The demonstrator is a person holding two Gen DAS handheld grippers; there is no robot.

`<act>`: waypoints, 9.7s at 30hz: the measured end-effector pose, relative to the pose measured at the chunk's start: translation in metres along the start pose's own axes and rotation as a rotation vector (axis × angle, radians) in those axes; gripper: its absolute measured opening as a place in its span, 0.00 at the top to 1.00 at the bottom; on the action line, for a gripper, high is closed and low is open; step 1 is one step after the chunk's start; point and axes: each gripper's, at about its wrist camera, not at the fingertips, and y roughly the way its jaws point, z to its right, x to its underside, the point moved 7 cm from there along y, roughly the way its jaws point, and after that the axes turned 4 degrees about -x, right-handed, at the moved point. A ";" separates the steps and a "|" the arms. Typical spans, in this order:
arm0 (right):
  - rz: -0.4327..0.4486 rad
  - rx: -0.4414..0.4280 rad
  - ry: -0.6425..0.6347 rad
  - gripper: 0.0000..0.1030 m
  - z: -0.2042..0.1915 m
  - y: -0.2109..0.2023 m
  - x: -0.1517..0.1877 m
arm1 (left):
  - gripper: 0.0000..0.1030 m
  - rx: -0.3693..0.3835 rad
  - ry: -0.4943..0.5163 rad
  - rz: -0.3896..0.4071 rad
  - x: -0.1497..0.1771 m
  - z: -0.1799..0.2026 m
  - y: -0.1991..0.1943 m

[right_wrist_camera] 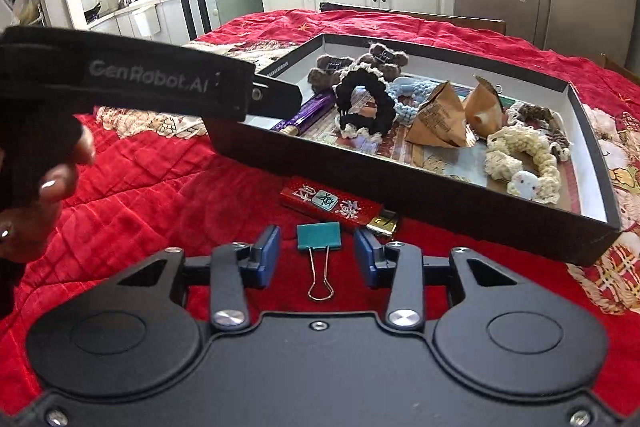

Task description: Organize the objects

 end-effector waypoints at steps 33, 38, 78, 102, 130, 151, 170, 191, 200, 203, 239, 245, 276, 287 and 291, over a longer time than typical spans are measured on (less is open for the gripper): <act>-0.011 0.122 0.040 0.78 0.057 -0.057 0.036 | 0.12 -0.060 0.130 -0.035 0.050 0.073 0.045; -0.004 0.120 0.049 0.78 0.058 -0.058 0.036 | 0.17 -0.105 0.104 -0.034 0.049 0.071 0.045; 0.012 0.096 0.053 0.78 0.056 -0.062 0.037 | 0.01 -0.073 0.089 0.061 0.054 0.056 0.018; 0.012 0.085 0.064 0.78 0.060 -0.062 0.037 | 0.22 -0.131 0.011 -0.080 0.054 0.056 0.045; 0.137 0.167 0.033 0.78 0.071 -0.061 -0.048 | 0.22 -0.102 0.074 0.001 -0.027 0.016 0.027; 0.080 0.252 0.115 0.78 0.131 0.002 -0.061 | 0.22 -0.137 0.091 -0.057 -0.023 0.017 0.100; 0.074 0.250 0.105 0.78 0.134 0.011 -0.057 | 0.22 -0.147 0.075 -0.069 -0.020 0.017 0.107; 0.137 0.252 0.125 0.58 0.126 -0.019 -0.064 | 0.00 -0.196 0.045 0.002 -0.031 0.017 0.068; 0.159 0.242 0.144 0.49 0.097 -0.063 -0.048 | 0.00 -0.224 0.031 -0.010 -0.012 0.018 0.022; 0.161 0.224 0.146 0.44 0.084 -0.076 -0.038 | 0.00 -0.229 0.026 -0.014 -0.005 0.020 0.008; 0.172 0.222 0.184 0.21 0.004 -0.149 0.054 | 0.00 -0.222 -0.033 -0.059 0.075 0.046 -0.078; 0.165 0.220 0.194 0.21 0.003 -0.148 0.060 | 0.00 -0.240 -0.018 -0.039 0.078 0.048 -0.081; 0.171 0.234 0.199 0.21 0.004 -0.152 0.063 | 0.00 -0.251 -0.041 -0.067 0.081 0.048 -0.082; 0.168 0.237 0.201 0.21 0.006 -0.152 0.066 | 0.00 -0.251 -0.039 -0.073 0.082 0.049 -0.081; 0.169 0.238 0.202 0.21 0.006 -0.151 0.066 | 0.00 -0.236 -0.041 -0.079 0.083 0.050 -0.080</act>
